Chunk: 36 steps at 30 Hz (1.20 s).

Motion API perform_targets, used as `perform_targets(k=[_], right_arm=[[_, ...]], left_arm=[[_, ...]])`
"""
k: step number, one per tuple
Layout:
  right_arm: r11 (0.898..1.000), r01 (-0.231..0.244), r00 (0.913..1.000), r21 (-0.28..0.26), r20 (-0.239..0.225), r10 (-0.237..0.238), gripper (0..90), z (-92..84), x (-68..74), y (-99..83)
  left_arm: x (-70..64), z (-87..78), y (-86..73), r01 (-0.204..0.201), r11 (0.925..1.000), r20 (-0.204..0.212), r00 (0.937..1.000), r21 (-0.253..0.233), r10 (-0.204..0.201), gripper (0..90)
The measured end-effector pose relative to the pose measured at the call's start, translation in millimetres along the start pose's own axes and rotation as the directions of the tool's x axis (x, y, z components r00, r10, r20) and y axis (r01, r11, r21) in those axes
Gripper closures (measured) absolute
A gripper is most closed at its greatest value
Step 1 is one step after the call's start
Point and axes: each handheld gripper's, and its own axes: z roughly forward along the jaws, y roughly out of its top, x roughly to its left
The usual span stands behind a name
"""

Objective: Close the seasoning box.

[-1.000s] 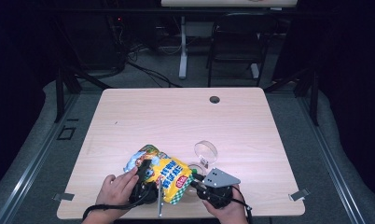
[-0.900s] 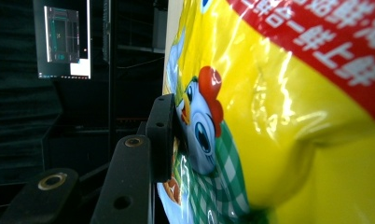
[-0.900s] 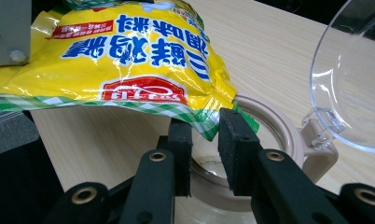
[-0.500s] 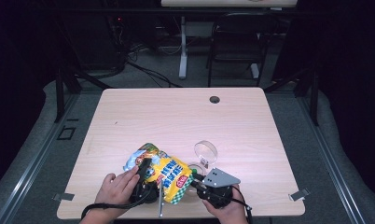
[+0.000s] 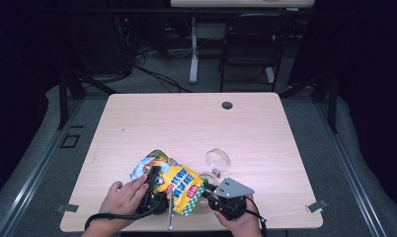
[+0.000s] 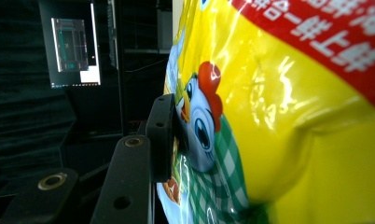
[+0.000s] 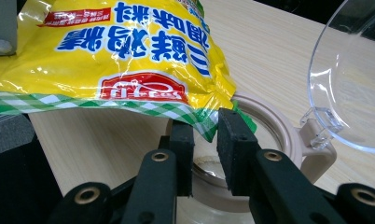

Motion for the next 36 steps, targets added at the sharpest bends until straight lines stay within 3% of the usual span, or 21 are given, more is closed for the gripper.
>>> perform_targets(k=[19, 21, 27, 35, 36], right_arm=[[1.000, 0.011, 0.9999, 0.013, 0.010, -0.011, 81.2, 5.9, -1.0, 2.5], [1.000, 0.012, 0.9998, 0.017, 0.014, -0.013, 81.8, 6.6, -1.4, 2.4], [1.000, 0.008, 0.9999, 0.010, 0.013, -0.008, 84.7, 6.0, -3.2, 3.5], [0.999, 0.035, 0.9991, 0.018, 0.022, -0.035, 87.9, 6.6, -1.3, 4.3], [0.999, 0.030, 0.9993, 0.015, 0.022, -0.030, 88.0, 6.9, -1.4, 4.2]], left_arm=[[3.0, -5.0, -1.3, -0.012, 0.9999, -0.012, 0.9999, 0.000, 0.012, 64.5], [3.3, -5.9, -1.0, -0.020, 0.9998, -0.027, 0.9994, -0.006, 0.020, 64.9], [4.4, -7.2, 0.3, -0.023, 0.9997, -0.010, 0.9997, -0.002, 0.023, 66.5], [5.9, -10.6, 2.5, -0.033, 0.9993, -0.030, 0.9990, -0.019, 0.032, 67.4], [6.1, -11.4, 2.7, -0.030, 0.9995, -0.018, 0.9994, -0.012, 0.030, 67.4]])
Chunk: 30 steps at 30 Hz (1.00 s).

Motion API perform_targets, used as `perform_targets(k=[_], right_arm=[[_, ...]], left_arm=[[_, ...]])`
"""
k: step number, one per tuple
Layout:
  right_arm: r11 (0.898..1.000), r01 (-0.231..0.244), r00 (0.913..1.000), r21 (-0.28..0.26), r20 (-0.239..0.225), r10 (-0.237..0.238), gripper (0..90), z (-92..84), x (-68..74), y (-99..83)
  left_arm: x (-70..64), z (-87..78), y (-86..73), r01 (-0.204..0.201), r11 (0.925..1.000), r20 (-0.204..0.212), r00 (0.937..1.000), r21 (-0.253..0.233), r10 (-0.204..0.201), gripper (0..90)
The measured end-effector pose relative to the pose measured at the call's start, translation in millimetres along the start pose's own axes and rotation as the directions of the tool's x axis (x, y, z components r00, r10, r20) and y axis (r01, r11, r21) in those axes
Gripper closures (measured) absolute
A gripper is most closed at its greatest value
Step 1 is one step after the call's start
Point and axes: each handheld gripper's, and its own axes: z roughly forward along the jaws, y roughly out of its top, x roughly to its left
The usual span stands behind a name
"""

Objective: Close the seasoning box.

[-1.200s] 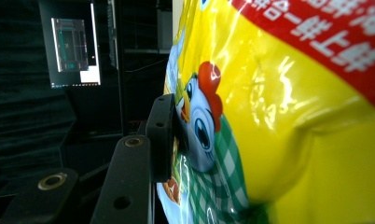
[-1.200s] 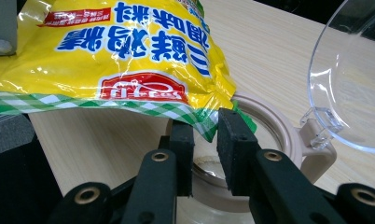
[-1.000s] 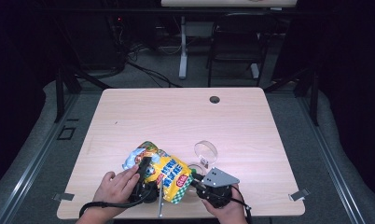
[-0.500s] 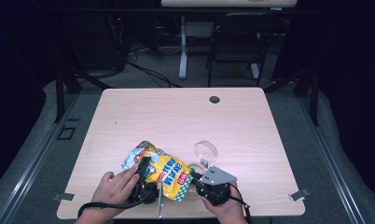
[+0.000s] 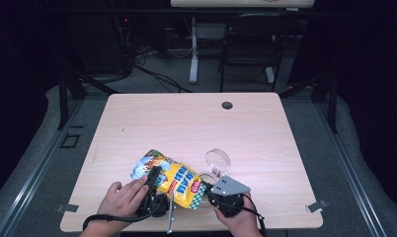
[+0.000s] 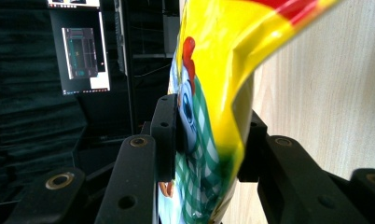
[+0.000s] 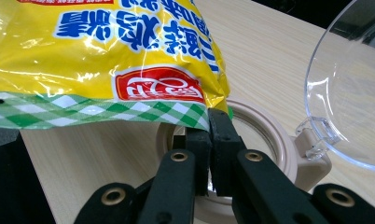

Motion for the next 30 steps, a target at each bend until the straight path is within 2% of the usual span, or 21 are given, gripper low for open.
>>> perform_targets(k=[8, 10, 19, 30], right_arm=[[1.000, 0.000, 1.0000, -0.001, 0.006, 0.000, 88.2, -0.2, 0.0, 0.0], [1.000, -0.001, 1.0000, -0.003, 0.010, 0.001, 88.2, -0.2, 0.0, -0.1], [1.000, -0.006, 0.9999, -0.006, 0.016, 0.006, 88.3, -0.1, -0.1, -0.8], [1.000, -0.007, 0.9998, -0.013, 0.020, 0.007, 88.3, 0.7, 0.5, -1.6]], left_arm=[[1.4, -1.5, 0.2, -0.008, 0.9998, -0.018, 0.9998, -0.017, 0.008, 67.7], [2.1, -2.4, 1.0, -0.002, 1.0000, 0.000, 1.0000, -0.003, 0.002, 67.7], [4.0, -3.8, 2.4, -0.014, 0.9999, 0.001, 0.9999, -0.002, 0.014, 67.9], [7.8, -5.2, 4.0, -0.053, 0.9986, -0.003, 0.9986, 0.005, 0.053, 68.0]])
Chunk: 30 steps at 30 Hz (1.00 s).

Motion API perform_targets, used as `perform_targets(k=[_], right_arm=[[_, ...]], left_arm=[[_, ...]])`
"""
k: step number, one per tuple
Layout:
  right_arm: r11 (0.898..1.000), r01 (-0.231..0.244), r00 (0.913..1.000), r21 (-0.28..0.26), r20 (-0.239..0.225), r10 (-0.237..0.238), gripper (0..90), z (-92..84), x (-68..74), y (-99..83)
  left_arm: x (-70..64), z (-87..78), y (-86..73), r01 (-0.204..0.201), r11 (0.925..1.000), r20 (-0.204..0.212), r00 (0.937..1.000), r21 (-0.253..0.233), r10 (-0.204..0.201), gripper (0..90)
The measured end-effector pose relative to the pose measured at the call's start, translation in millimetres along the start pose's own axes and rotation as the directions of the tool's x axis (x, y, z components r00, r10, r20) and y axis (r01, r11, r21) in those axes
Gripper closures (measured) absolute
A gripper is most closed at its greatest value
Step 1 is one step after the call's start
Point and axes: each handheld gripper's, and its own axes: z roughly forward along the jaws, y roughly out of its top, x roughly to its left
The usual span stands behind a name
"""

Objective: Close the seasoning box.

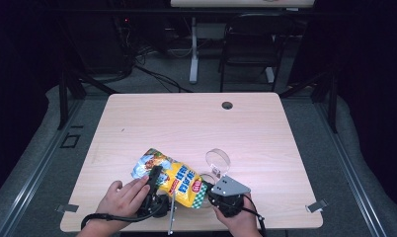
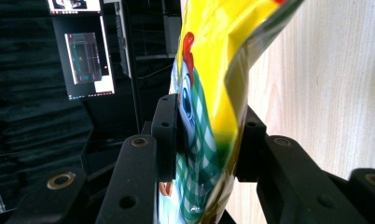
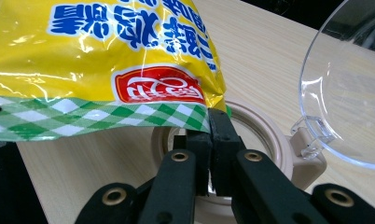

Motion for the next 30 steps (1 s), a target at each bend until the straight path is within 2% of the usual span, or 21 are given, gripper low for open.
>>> perform_targets(k=[5, 7, 11, 14, 15, 21, 22, 23, 30], right_arm=[[1.000, 0.003, 1.0000, 0.005, 0.000, -0.003, 88.3, -0.1, 0.0, -0.1], [1.000, 0.003, 1.0000, 0.005, 0.001, -0.003, 88.3, 0.1, 0.1, -0.2], [1.000, 0.001, 1.0000, 0.003, -0.001, -0.001, 88.3, 0.3, 0.0, -0.3], [1.000, 0.000, 1.0000, 0.002, -0.001, 0.000, 88.3, 0.4, -0.1, -0.5], [1.000, 0.000, 1.0000, 0.002, -0.001, 0.000, 88.3, 0.4, -0.2, -0.5], [1.000, 0.000, 1.0000, 0.000, 0.001, 0.000, 88.3, 0.5, -0.4, -0.9], [1.000, 0.000, 1.0000, -0.001, 0.001, 0.000, 88.3, 0.5, -0.5, -0.9], [1.000, 0.000, 1.0000, -0.002, 0.003, 0.000, 88.3, 0.5, -0.4, -0.9], [1.000, -0.001, 1.0000, -0.001, 0.002, 0.001, 88.3, 0.6, -1.0, -1.2]], left_arm=[[2.1, -0.6, 0.8, -0.026, 0.9996, -0.002, 0.9996, 0.002, 0.026, 68.0], [1.8, -0.1, 0.5, -0.026, 0.9996, -0.019, 0.9995, -0.008, 0.026, 68.1], [4.2, -1.5, 1.7, -0.051, 0.9987, -0.002, 0.9987, 0.008, 0.051, 68.1], [4.3, -1.0, 1.9, -0.057, 0.9984, -0.018, 0.9982, -0.003, 0.057, 68.1], [5.3, -1.9, 2.4, -0.061, 0.9981, -0.006, 0.9981, 0.007, 0.061, 68.2], [7.8, -3.1, 3.8, -0.081, 0.9967, -0.003, 0.9967, 0.009, 0.081, 68.3], [7.7, -2.7, 3.6, -0.081, 0.9967, -0.018, 0.9965, -0.001, 0.081, 68.3], [8.5, -3.8, 4.1, -0.081, 0.9967, -0.002, 0.9967, 0.008, 0.081, 68.3], [10.5, -4.3, 5.5, -0.099, 0.9951, -0.005, 0.9951, 0.007, 0.099, 68.7]])
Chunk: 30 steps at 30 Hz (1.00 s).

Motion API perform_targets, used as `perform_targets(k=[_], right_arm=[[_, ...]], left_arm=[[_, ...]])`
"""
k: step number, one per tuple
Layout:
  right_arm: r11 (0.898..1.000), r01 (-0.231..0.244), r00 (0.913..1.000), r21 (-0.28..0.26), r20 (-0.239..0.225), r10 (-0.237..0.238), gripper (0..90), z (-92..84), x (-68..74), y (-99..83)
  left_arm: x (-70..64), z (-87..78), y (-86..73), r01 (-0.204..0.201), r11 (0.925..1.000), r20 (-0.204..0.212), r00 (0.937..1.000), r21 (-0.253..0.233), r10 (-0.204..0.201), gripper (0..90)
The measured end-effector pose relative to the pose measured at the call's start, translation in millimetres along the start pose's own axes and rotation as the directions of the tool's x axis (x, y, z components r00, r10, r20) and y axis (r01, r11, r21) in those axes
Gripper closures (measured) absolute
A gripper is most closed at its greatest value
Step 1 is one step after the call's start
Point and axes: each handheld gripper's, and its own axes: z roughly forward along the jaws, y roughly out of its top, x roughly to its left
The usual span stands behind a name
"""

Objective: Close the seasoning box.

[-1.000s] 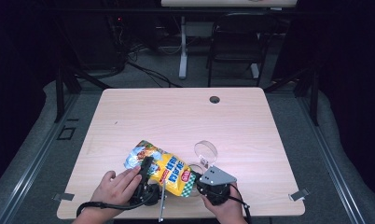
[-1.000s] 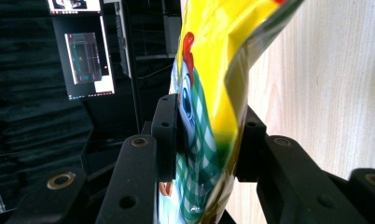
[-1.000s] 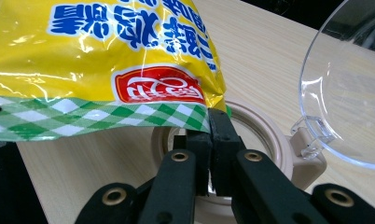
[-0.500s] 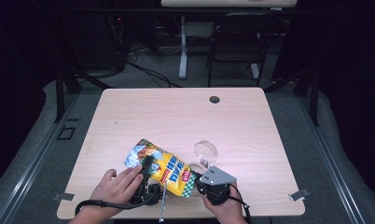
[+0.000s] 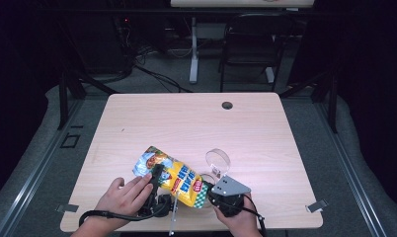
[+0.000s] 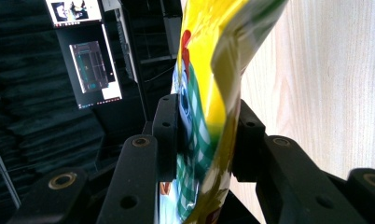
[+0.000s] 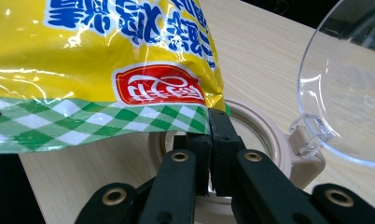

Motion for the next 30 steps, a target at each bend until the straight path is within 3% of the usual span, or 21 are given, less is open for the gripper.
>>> perform_targets(k=[30], right_arm=[[1.000, -0.001, 1.0000, 0.004, 0.002, 0.001, 88.4, -0.4, -1.2, -1.0]], left_arm=[[7.5, -4.9, 4.8, -0.050, 0.9988, 0.003, 0.9988, -0.001, 0.050, 69.8]])
